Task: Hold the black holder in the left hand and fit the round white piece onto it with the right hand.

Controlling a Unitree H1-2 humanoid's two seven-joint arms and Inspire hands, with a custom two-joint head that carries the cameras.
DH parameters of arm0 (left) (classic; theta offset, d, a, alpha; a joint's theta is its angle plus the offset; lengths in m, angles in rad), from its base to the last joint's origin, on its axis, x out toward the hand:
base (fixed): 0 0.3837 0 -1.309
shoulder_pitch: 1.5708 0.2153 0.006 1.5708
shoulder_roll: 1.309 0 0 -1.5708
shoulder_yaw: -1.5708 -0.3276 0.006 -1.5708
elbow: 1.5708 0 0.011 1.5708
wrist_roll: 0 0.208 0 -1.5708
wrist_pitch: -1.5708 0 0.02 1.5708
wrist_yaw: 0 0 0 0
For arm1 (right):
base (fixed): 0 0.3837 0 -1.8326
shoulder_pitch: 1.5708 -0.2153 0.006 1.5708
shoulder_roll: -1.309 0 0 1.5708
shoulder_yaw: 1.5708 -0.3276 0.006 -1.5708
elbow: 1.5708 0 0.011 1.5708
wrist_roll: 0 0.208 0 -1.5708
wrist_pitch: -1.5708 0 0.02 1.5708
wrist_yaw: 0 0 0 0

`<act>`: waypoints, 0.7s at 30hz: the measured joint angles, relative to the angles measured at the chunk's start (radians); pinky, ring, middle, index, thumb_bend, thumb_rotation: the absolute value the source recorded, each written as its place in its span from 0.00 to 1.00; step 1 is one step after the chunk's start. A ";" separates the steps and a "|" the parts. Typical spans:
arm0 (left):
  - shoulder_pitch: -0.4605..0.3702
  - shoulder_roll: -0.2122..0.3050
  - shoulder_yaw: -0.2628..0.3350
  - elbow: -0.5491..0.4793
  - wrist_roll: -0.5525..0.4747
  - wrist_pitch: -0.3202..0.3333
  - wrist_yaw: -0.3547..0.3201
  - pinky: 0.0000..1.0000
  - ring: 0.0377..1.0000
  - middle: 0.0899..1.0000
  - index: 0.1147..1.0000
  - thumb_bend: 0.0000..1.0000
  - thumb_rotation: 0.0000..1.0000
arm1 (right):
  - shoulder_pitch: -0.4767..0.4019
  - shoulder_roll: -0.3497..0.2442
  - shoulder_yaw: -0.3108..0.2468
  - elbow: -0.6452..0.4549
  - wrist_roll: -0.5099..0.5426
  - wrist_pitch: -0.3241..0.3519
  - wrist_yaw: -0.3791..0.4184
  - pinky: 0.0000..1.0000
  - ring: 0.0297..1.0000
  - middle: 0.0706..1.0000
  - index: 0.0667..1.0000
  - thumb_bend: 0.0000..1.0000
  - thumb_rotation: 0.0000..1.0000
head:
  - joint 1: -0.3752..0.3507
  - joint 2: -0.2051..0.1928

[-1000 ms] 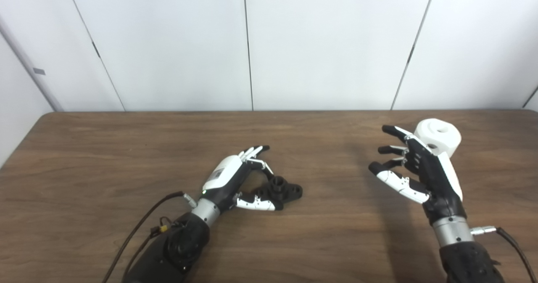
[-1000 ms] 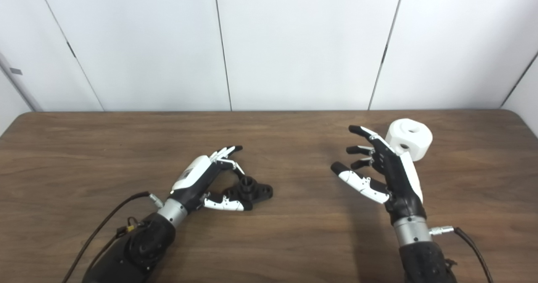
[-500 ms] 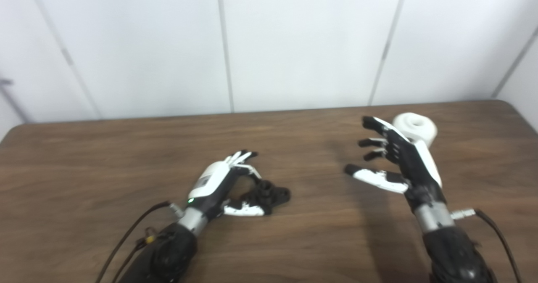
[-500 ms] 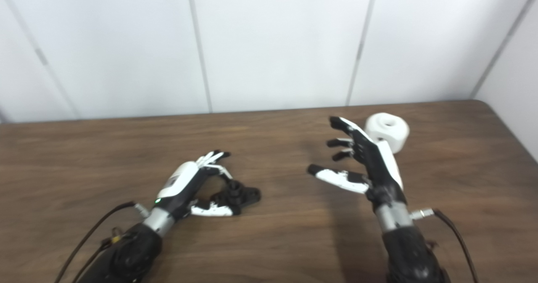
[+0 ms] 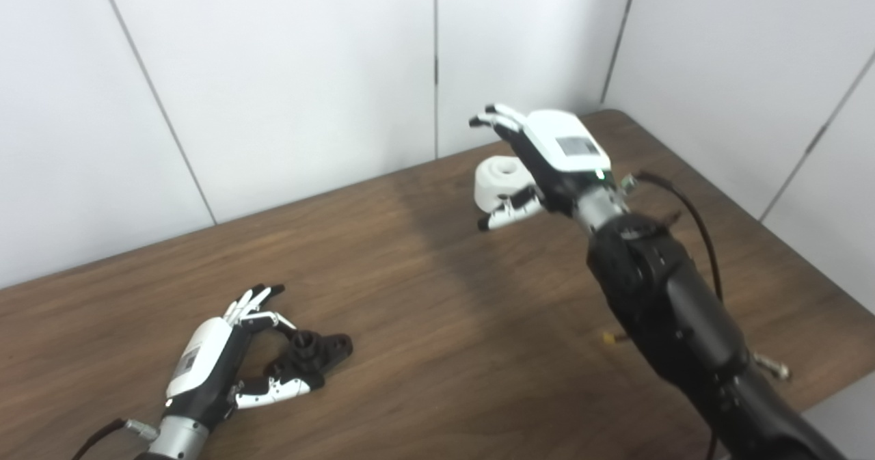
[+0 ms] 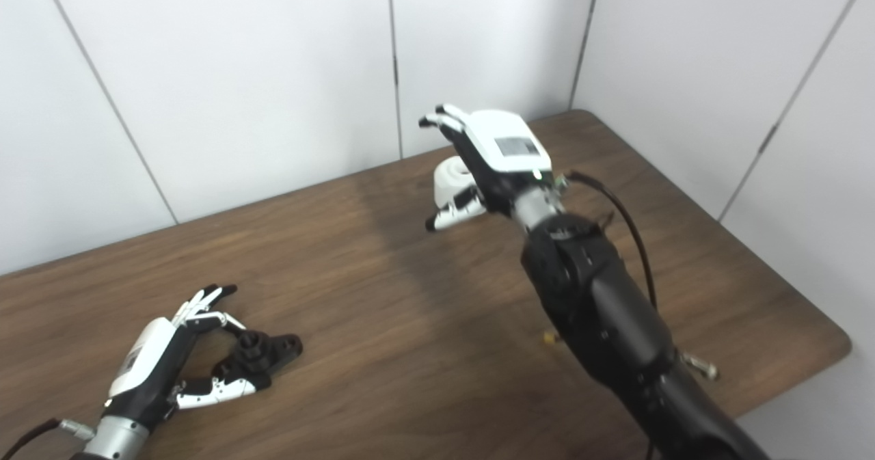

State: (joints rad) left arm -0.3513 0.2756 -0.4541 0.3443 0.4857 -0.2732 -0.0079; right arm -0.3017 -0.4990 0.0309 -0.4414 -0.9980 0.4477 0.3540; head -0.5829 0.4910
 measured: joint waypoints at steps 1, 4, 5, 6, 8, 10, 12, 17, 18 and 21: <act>-0.001 0.000 0.001 0.005 0.000 -0.012 -0.003 1.00 1.00 0.93 0.42 0.52 0.06 | -0.010 -0.003 -0.007 0.002 -0.016 0.004 0.010 0.79 0.92 0.95 0.84 0.81 0.23 | -0.008 -0.008; -0.002 0.000 0.005 0.010 0.000 -0.025 -0.013 1.00 1.00 0.93 0.42 0.52 0.06 | -0.036 -0.015 -0.025 0.015 -0.045 0.012 0.050 0.85 0.94 0.97 0.87 0.83 0.26 | -0.008 -0.011; -0.002 0.000 0.007 0.011 0.000 -0.028 -0.017 1.00 1.00 0.93 0.42 0.52 0.06 | -0.046 -0.018 -0.031 0.026 -0.060 0.014 0.069 0.86 0.94 0.98 0.88 0.84 0.28 | -0.009 -0.014; -0.002 -0.001 0.009 0.012 0.000 -0.031 -0.022 1.00 1.00 0.93 0.42 0.52 0.06 | -0.054 -0.024 -0.035 0.038 -0.075 0.015 0.092 0.88 0.95 0.98 0.89 0.85 0.30 | -0.011 -0.015; 0.000 -0.001 0.014 0.012 0.000 -0.035 -0.027 1.00 1.00 0.93 0.42 0.52 0.06 | -0.074 -0.039 -0.042 0.056 -0.100 0.016 0.141 0.89 0.97 1.00 0.90 0.87 0.32 | -0.008 -0.015; 0.002 -0.001 0.018 0.012 0.000 -0.037 -0.030 1.00 1.00 0.93 0.42 0.52 0.05 | -0.100 -0.051 -0.049 0.080 -0.124 0.016 0.193 0.89 0.99 1.00 0.92 0.89 0.35 | -0.008 -0.015; 0.003 -0.002 0.020 0.011 0.001 -0.037 -0.031 1.00 1.00 0.93 0.42 0.52 0.05 | -0.124 -0.067 -0.049 0.097 -0.147 0.016 0.246 0.91 1.00 1.00 0.94 0.90 0.36 | -0.005 -0.020; 0.006 -0.002 0.025 0.010 0.003 -0.038 -0.033 1.00 1.00 0.93 0.42 0.52 0.05 | -0.186 -0.080 -0.046 0.152 -0.185 0.017 0.375 0.90 1.00 1.00 0.95 0.93 0.34 | 0.000 -0.017; 0.007 -0.002 0.025 0.009 0.003 -0.039 -0.033 1.00 1.00 0.93 0.42 0.52 0.05 | -0.193 -0.080 -0.046 0.169 -0.169 0.016 0.384 0.89 1.00 1.00 0.94 0.94 0.33 | 0.000 -0.017; 0.009 -0.002 0.028 0.003 0.003 -0.038 -0.038 1.00 1.00 0.94 0.42 0.52 0.05 | -0.202 -0.080 -0.039 0.210 -0.120 0.009 0.383 0.87 1.00 1.00 0.93 0.96 0.35 | 0.003 -0.012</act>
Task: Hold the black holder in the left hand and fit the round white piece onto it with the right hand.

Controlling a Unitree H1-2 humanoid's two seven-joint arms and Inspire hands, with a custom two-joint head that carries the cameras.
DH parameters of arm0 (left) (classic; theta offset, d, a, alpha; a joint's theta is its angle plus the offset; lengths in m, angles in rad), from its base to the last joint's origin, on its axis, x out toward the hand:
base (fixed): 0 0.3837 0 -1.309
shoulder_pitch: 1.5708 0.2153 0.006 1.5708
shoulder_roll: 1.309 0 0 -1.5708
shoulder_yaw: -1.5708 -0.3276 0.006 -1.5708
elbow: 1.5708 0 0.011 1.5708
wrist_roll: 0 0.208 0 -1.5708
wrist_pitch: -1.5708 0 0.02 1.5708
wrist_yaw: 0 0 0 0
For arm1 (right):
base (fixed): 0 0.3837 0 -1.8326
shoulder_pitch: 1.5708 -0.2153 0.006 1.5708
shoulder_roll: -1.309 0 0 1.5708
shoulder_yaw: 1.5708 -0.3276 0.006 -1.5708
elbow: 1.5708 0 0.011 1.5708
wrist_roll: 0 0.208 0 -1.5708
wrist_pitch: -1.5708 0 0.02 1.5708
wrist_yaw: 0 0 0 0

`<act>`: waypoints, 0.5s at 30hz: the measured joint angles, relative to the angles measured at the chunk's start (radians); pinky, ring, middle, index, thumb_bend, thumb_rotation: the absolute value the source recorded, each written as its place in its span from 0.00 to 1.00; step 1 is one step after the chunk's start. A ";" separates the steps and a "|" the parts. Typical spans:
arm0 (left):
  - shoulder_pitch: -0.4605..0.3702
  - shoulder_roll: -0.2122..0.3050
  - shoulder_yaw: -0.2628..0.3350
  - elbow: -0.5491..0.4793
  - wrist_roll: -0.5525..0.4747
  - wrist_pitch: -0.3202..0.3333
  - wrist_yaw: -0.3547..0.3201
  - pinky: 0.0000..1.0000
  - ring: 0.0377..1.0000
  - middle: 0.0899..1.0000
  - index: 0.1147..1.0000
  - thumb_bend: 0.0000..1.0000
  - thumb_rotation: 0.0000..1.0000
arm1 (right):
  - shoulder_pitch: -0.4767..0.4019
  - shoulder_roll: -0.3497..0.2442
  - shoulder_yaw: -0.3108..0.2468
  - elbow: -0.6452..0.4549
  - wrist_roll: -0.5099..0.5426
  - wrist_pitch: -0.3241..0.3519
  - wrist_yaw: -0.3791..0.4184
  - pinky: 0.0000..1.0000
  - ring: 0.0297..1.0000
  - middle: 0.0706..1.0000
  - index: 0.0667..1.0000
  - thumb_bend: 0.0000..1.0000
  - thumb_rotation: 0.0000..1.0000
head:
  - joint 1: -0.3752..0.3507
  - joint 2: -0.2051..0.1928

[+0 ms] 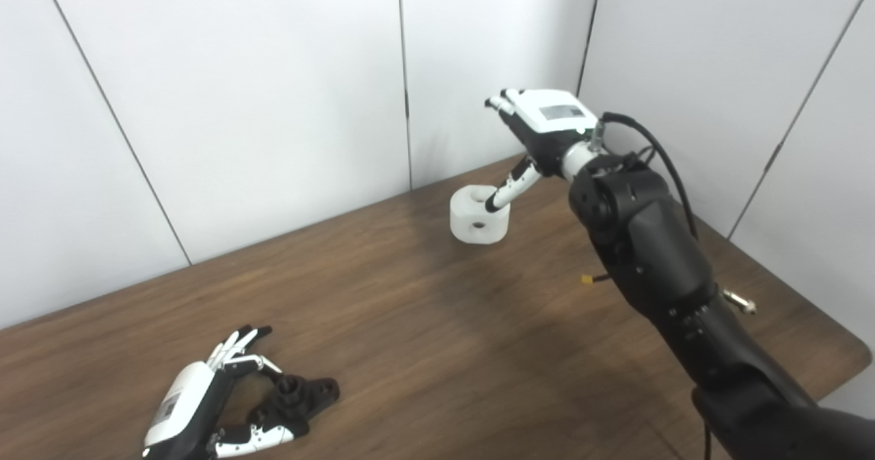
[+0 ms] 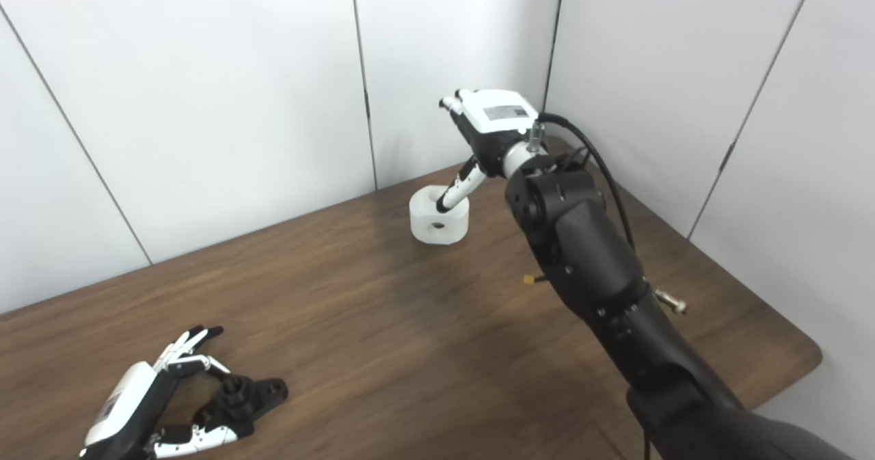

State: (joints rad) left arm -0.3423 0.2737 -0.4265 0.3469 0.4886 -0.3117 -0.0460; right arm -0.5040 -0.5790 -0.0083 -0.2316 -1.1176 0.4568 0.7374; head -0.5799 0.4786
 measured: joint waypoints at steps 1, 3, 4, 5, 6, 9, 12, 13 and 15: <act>0.002 0.000 0.002 -0.003 0.000 0.001 -0.002 1.00 1.00 0.94 0.42 0.52 0.05 | -0.001 -0.001 0.009 0.010 0.008 -0.004 -0.003 0.86 1.00 1.00 0.93 0.96 0.35 | 0.000 0.000; 0.004 0.000 0.006 -0.005 0.000 0.001 -0.003 1.00 1.00 0.94 0.42 0.52 0.05 | -0.007 -0.001 0.026 0.042 0.023 -0.013 -0.005 0.87 1.00 1.00 0.93 0.97 0.37 | 0.000 0.000; 0.005 0.000 0.007 -0.005 0.000 0.001 -0.003 1.00 1.00 0.94 0.42 0.52 0.05 | -0.012 -0.001 0.036 0.062 0.031 -0.015 -0.006 0.87 1.00 1.00 0.93 0.97 0.37 | 0.006 0.003; 0.005 0.001 0.008 -0.004 0.001 0.001 -0.003 1.00 1.00 0.94 0.42 0.52 0.05 | -0.018 -0.001 0.045 0.082 0.036 -0.016 -0.006 0.87 1.00 1.00 0.93 0.98 0.38 | 0.006 0.003; 0.005 0.000 0.008 -0.005 0.001 0.000 -0.003 1.00 1.00 0.94 0.42 0.52 0.05 | -0.023 -0.002 0.052 0.094 0.039 -0.016 -0.006 0.87 1.00 1.00 0.93 0.98 0.39 | 0.006 0.003; 0.005 0.000 0.008 -0.004 0.002 0.000 -0.003 1.00 1.00 0.93 0.42 0.52 0.05 | -0.049 -0.002 0.073 0.134 0.048 -0.011 0.002 0.90 1.00 1.00 0.93 1.00 0.39 | 0.011 0.003; 0.005 -0.002 0.010 -0.004 0.002 -0.001 -0.005 1.00 1.00 0.93 0.42 0.52 0.05 | -0.073 -0.002 0.091 0.150 0.058 -0.002 0.015 0.92 1.00 1.00 0.92 1.00 0.39 | 0.015 0.008; 0.005 -0.002 0.011 -0.004 0.002 -0.001 -0.005 1.00 1.00 0.93 0.42 0.52 0.05 | -0.080 -0.001 0.096 0.158 0.062 0.001 0.019 0.93 1.00 1.00 0.92 1.00 0.39 | 0.015 0.008; 0.004 -0.004 0.011 -0.002 0.002 -0.002 -0.006 1.00 1.00 0.93 0.42 0.52 0.05 | -0.092 -0.001 0.102 0.186 0.074 0.006 0.034 0.94 1.00 1.00 0.93 1.00 0.39 | 0.015 0.009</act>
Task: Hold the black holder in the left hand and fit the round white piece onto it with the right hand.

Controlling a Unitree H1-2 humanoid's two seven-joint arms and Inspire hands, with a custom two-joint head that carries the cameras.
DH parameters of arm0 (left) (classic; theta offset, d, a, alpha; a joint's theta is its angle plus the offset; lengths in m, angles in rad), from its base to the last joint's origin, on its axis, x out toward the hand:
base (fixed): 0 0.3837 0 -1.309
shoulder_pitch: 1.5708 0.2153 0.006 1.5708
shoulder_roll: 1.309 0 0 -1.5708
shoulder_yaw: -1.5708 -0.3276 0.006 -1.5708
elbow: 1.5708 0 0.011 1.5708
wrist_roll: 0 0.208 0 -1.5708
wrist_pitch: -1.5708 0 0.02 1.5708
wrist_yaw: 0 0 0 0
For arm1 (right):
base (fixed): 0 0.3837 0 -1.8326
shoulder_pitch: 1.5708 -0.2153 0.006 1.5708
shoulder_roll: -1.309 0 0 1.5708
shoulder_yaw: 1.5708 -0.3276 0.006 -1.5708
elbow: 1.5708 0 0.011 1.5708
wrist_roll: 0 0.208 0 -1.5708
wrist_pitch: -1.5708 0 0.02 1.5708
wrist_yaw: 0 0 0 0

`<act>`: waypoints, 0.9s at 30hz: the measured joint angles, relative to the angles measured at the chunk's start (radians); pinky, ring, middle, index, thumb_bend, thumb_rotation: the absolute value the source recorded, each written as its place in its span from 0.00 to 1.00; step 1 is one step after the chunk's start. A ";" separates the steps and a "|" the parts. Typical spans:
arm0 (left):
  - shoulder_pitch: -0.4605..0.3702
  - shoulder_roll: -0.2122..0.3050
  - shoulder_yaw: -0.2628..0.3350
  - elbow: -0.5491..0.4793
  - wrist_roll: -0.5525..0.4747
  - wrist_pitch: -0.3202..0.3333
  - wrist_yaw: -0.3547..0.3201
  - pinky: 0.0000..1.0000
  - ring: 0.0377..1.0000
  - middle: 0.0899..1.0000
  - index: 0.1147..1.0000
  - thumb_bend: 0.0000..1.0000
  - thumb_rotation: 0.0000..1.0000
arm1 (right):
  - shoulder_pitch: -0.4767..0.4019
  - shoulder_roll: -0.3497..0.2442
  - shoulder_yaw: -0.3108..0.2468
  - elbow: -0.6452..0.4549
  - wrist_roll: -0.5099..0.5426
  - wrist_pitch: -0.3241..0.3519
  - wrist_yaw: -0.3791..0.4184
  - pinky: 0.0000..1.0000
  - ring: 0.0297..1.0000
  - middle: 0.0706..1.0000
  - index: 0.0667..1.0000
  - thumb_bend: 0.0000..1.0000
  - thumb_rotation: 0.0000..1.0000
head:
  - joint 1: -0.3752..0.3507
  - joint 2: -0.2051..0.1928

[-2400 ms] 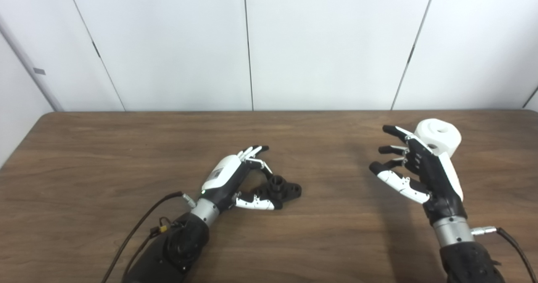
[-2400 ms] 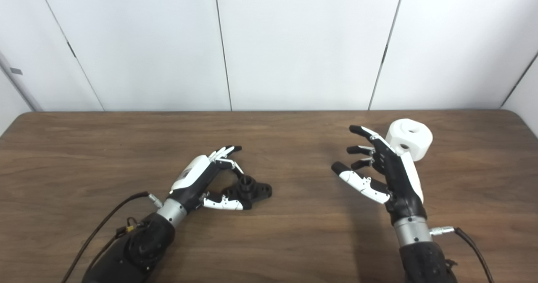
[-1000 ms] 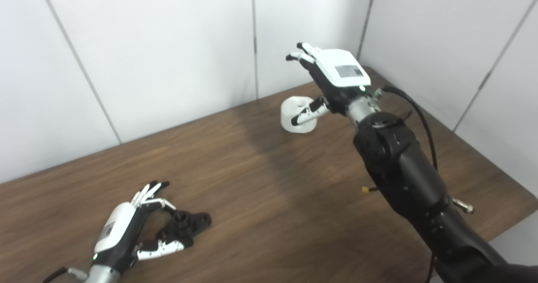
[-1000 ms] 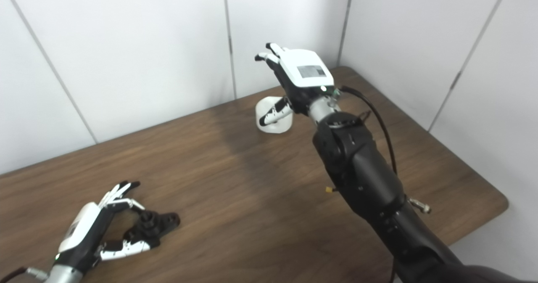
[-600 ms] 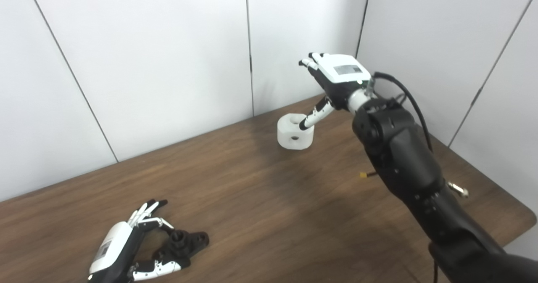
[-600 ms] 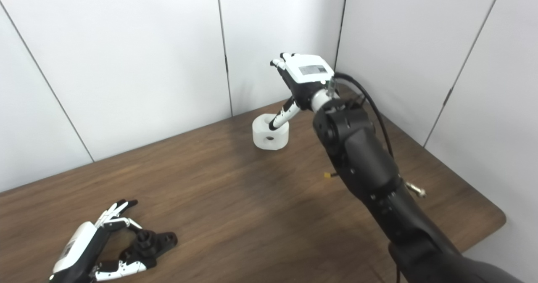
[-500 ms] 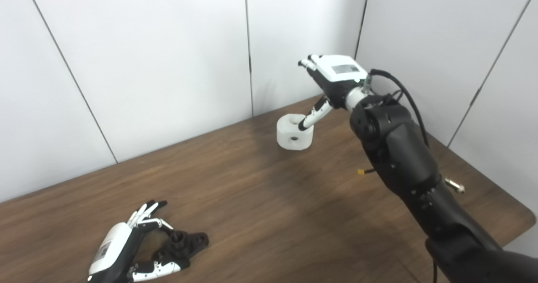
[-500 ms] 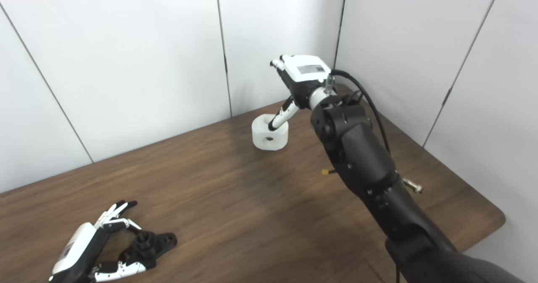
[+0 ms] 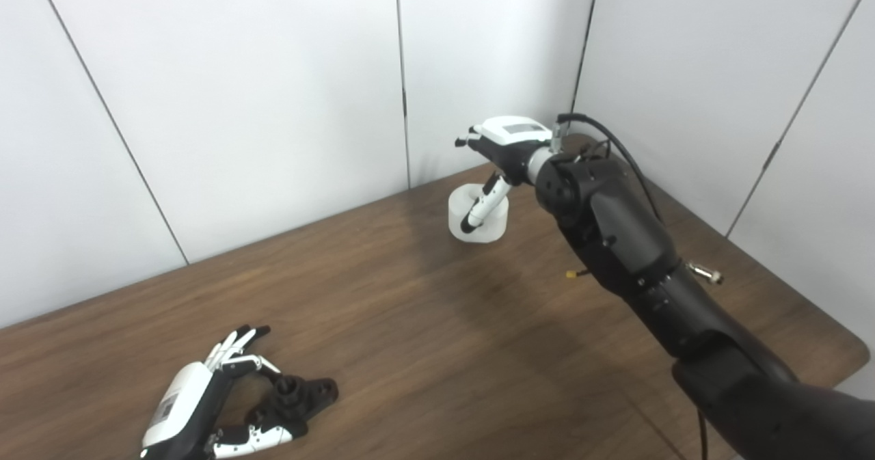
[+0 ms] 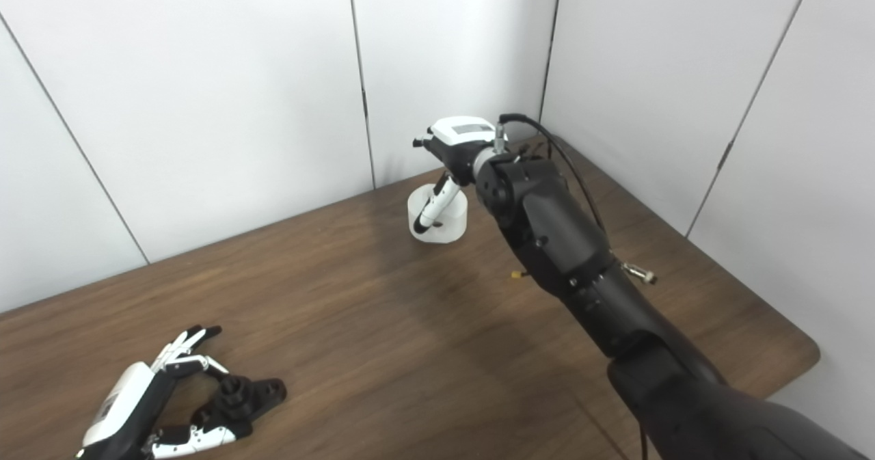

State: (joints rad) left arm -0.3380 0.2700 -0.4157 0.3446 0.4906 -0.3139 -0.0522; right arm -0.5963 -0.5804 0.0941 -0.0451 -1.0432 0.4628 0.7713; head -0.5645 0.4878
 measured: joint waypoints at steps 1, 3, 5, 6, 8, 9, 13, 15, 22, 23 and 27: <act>0.000 0.000 0.000 0.000 0.000 0.000 0.000 1.00 1.00 0.93 0.42 0.52 0.05 | -0.004 0.000 0.007 0.017 0.009 0.000 0.003 0.93 1.00 1.00 0.92 1.00 0.40 | 0.005 -0.002; 0.000 0.000 0.001 -0.001 0.001 0.000 -0.001 1.00 1.00 0.93 0.42 0.52 0.05 | -0.006 -0.001 0.020 0.039 0.024 0.000 0.009 0.93 1.00 1.00 0.92 1.00 0.40 | 0.006 0.002; 0.000 -0.001 0.001 -0.001 0.001 0.000 -0.001 1.00 1.00 0.93 0.42 0.52 0.05 | -0.005 -0.001 0.032 0.062 0.036 0.000 0.009 0.93 1.00 1.00 0.91 1.00 0.39 | 0.009 0.000; 0.000 -0.001 0.002 -0.001 0.001 0.000 -0.001 1.00 1.00 0.93 0.42 0.52 0.05 | -0.005 -0.001 0.034 0.066 0.040 0.000 0.009 0.93 1.00 1.00 0.92 1.00 0.39 | 0.009 0.000; 0.001 -0.001 0.002 -0.001 0.001 0.000 -0.001 1.00 1.00 0.93 0.42 0.52 0.05 | -0.005 -0.002 0.034 0.079 0.048 0.000 0.006 0.94 1.00 1.00 0.93 1.00 0.39 | 0.011 0.002; 0.001 -0.001 0.002 0.000 0.001 -0.001 -0.001 1.00 1.00 0.93 0.42 0.52 0.05 | -0.005 -0.004 0.035 0.086 0.051 0.000 0.003 0.94 1.00 1.00 0.93 1.00 0.39 | 0.014 0.002; 0.001 -0.001 0.005 0.002 0.001 -0.008 -0.003 1.00 1.00 0.93 0.42 0.52 0.05 | -0.004 -0.017 0.037 0.098 0.055 0.000 -0.043 0.95 1.00 1.00 0.92 1.00 0.37 | 0.014 0.000; 0.001 -0.002 0.006 0.003 0.001 -0.008 -0.004 1.00 1.00 0.94 0.42 0.52 0.05 | -0.005 -0.024 0.037 0.109 0.059 0.000 -0.065 0.95 1.00 1.00 0.92 1.00 0.37 | 0.014 0.000; 0.001 -0.003 0.009 0.003 0.001 -0.010 -0.006 1.00 1.00 0.93 0.42 0.52 0.05 | -0.005 -0.043 0.043 0.157 0.065 0.001 -0.096 0.95 1.00 1.00 0.92 0.98 0.36 | 0.015 0.000; 0.001 -0.003 0.009 0.003 0.001 -0.010 -0.006 1.00 1.00 0.93 0.42 0.52 0.05 | -0.005 -0.047 0.044 0.159 0.070 0.001 -0.098 0.95 1.00 1.00 0.92 0.98 0.36 | 0.015 0.000; 0.002 -0.003 0.011 0.004 0.001 -0.010 -0.007 1.00 1.00 0.93 0.42 0.52 0.05 | -0.005 -0.061 0.042 0.162 0.074 0.001 -0.099 0.95 1.00 1.00 0.92 0.97 0.35 | 0.021 -0.003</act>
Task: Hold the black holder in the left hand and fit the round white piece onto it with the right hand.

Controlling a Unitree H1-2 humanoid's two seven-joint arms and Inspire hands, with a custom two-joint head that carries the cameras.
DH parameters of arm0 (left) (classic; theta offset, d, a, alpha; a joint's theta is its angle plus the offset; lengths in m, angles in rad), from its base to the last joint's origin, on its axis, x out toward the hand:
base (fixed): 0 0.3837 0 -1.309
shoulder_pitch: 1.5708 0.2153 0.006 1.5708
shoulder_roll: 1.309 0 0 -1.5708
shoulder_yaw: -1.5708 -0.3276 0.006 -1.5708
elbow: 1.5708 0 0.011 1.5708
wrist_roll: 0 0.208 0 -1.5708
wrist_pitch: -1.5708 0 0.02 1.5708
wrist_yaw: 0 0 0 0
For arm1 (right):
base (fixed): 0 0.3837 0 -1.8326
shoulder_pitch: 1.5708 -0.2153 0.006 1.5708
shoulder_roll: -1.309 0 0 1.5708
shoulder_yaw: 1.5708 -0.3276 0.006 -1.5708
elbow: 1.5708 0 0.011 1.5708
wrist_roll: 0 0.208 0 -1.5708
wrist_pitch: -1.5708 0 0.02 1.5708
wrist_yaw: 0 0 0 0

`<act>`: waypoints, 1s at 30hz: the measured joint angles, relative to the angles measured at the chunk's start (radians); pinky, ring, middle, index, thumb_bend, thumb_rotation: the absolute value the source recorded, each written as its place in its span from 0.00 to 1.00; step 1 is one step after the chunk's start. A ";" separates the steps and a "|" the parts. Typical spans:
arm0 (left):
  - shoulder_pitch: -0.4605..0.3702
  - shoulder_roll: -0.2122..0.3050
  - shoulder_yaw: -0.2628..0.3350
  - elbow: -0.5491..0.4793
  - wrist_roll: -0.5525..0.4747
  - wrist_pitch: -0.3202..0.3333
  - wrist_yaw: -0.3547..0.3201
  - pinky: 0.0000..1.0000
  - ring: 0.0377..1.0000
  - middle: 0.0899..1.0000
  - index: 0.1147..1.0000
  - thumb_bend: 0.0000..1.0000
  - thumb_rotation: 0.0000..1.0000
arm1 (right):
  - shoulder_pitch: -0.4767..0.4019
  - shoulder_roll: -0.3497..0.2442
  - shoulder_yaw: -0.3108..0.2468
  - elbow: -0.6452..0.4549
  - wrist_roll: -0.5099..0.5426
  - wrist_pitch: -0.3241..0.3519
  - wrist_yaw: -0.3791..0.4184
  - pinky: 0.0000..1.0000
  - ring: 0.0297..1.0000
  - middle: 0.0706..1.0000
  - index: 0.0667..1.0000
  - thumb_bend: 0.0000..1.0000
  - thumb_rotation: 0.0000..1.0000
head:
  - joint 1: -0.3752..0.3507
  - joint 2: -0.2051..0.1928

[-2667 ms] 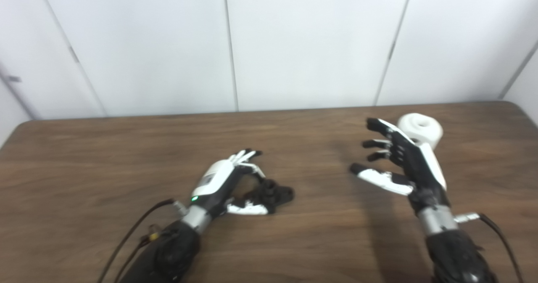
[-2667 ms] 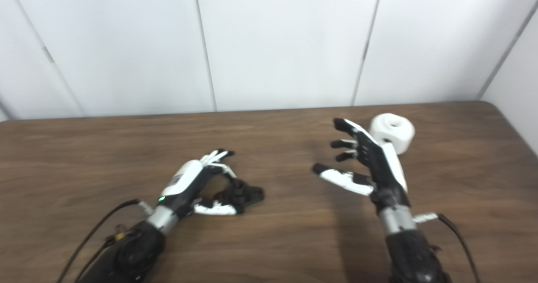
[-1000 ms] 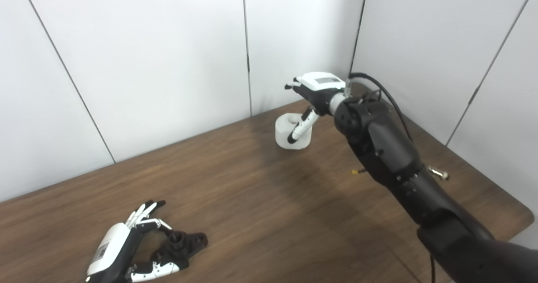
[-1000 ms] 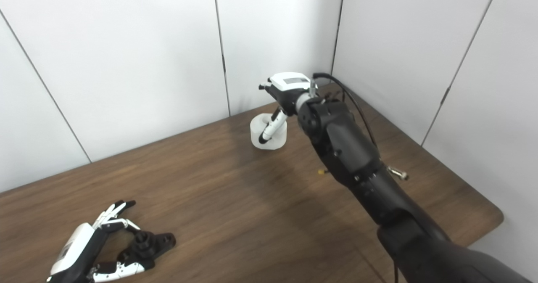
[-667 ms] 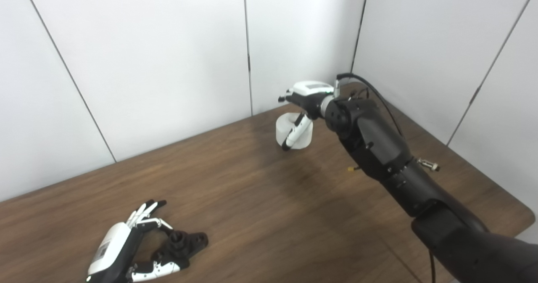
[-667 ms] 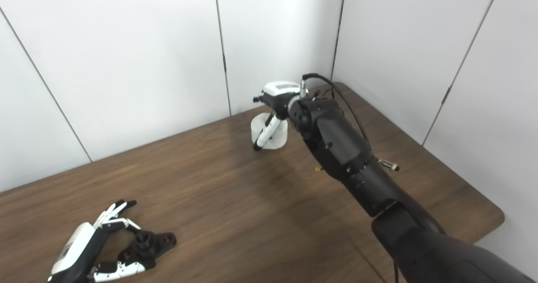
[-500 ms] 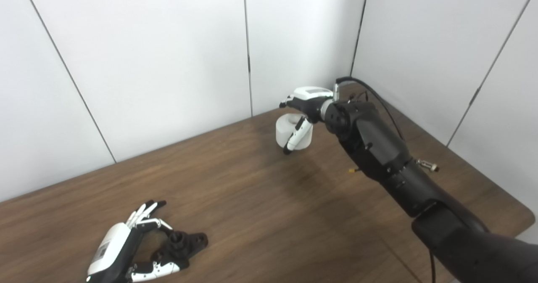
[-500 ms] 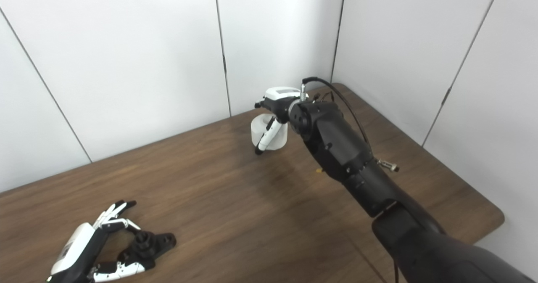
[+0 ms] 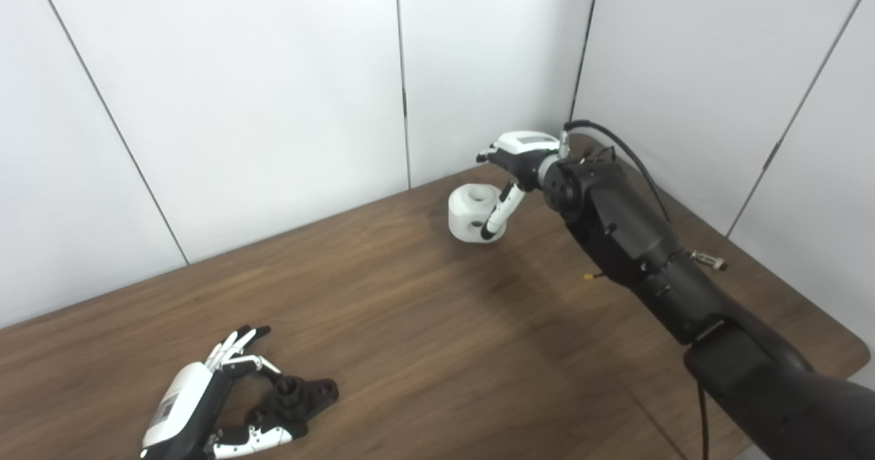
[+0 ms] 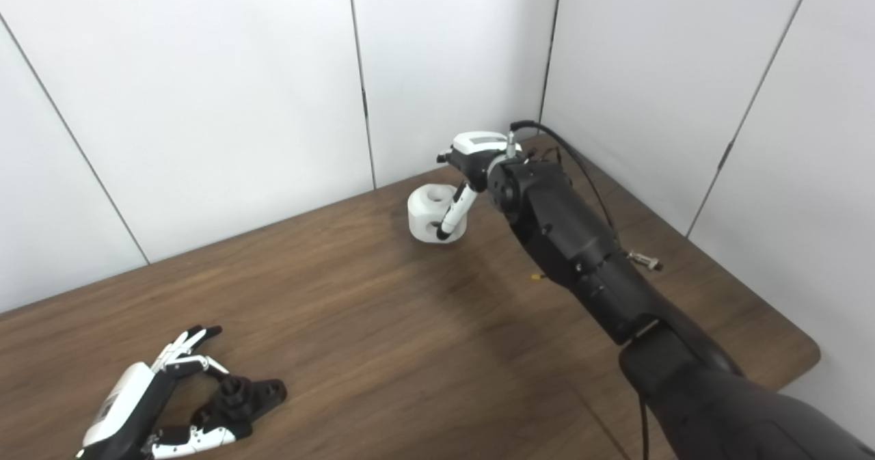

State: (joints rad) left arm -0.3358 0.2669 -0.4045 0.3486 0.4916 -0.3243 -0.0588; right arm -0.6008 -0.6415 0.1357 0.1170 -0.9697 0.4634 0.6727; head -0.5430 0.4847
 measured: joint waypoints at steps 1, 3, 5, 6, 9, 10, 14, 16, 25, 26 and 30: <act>0.001 0.000 0.000 0.000 0.000 0.000 0.000 1.00 1.00 0.94 0.42 0.52 0.05 | 0.000 0.000 -0.001 0.001 0.000 0.000 -0.001 0.95 1.00 1.00 0.92 0.97 0.35 | 0.002 0.002; 0.001 0.000 0.001 0.000 0.002 0.000 0.000 1.00 1.00 0.94 0.42 0.52 0.06 | 0.000 0.000 -0.003 0.006 0.000 0.000 -0.004 0.95 1.00 1.00 0.91 0.97 0.35 | 0.002 0.002; 0.001 0.000 0.001 0.000 0.004 0.000 0.000 1.00 1.00 0.93 0.42 0.52 0.05 | 0.000 0.000 -0.006 0.016 0.000 0.000 -0.006 0.95 1.00 1.00 0.91 0.97 0.36 | 0.002 0.002; 0.001 0.000 0.001 0.000 0.005 0.000 0.000 1.00 1.00 0.93 0.42 0.52 0.05 | 0.000 0.000 -0.008 0.024 -0.001 0.000 -0.008 0.95 1.00 1.00 0.91 0.97 0.36 | 0.002 0.002; 0.001 0.000 0.001 0.000 0.006 0.000 0.001 1.00 1.00 0.94 0.42 0.52 0.05 | 0.000 0.003 -0.013 0.035 -0.002 0.000 -0.013 0.94 1.00 1.00 0.90 0.96 0.36 | 0.008 0.003; 0.001 0.000 0.002 0.000 0.006 -0.001 0.001 1.00 1.00 0.94 0.42 0.52 0.05 | 0.000 0.006 -0.017 0.036 -0.003 0.000 -0.015 0.95 1.00 1.00 0.90 0.96 0.36 | 0.008 0.003; 0.001 0.000 0.003 0.001 0.006 -0.003 0.001 1.00 1.00 0.94 0.42 0.52 0.05 | 0.000 0.020 -0.032 0.043 -0.004 0.000 -0.024 0.94 1.00 1.00 0.89 0.97 0.36 | 0.008 0.003; 0.001 0.000 0.003 0.001 0.006 -0.003 0.001 1.00 1.00 0.94 0.42 0.52 0.06 | 0.000 0.037 -0.046 0.051 -0.004 0.000 -0.028 0.94 1.00 1.00 0.89 0.97 0.37 | 0.012 0.008; 0.002 -0.002 0.003 -0.001 0.016 -0.003 0.002 1.00 1.00 0.94 0.42 0.52 0.06 | 0.001 0.092 -0.076 0.074 0.002 0.000 -0.073 0.94 0.99 1.00 0.86 0.97 0.37 | 0.017 0.011; 0.002 -0.002 0.003 -0.001 0.017 -0.003 0.003 1.00 1.00 0.94 0.42 0.52 0.06 | 0.001 0.098 -0.079 0.078 0.002 0.000 -0.079 0.94 0.99 1.00 0.86 0.96 0.37 | 0.023 0.015; 0.004 -0.002 0.004 -0.003 0.018 -0.002 0.003 1.00 1.00 0.94 0.42 0.52 0.06 | 0.003 0.113 -0.083 0.092 0.001 0.000 -0.084 0.95 1.00 1.00 0.87 0.96 0.38 | 0.026 0.015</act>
State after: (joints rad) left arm -0.3316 0.2652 -0.4000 0.3454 0.5096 -0.3268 -0.0561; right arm -0.5975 -0.5288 0.0532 0.2086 -0.9685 0.4638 0.5890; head -0.5170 0.5001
